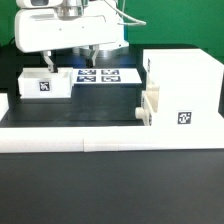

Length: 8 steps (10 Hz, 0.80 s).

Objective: Assemble drawer

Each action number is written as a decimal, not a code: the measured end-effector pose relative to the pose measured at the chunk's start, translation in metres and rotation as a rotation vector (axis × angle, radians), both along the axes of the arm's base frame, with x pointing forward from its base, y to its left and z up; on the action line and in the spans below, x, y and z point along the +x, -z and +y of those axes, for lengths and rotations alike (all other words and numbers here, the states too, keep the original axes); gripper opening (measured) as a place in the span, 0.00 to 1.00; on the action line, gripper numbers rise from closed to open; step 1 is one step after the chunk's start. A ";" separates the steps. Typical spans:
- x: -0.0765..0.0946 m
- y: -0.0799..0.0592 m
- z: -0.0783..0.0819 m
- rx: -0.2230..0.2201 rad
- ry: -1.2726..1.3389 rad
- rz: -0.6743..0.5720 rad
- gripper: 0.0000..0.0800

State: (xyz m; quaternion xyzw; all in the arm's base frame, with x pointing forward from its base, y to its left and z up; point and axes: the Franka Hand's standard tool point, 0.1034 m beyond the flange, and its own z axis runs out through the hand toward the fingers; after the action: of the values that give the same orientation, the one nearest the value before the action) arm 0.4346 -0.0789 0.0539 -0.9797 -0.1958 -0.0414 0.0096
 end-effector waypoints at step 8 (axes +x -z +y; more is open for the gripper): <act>-0.034 0.012 -0.003 -0.003 0.172 -0.006 0.81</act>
Offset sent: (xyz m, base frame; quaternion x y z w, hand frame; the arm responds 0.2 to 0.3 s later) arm 0.0000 0.0000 0.0000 0.0000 0.0000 0.0650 0.9979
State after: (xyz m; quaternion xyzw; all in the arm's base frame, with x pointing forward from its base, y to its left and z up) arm 0.4008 -0.0818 0.0421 -0.9928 -0.1111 -0.0444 0.0039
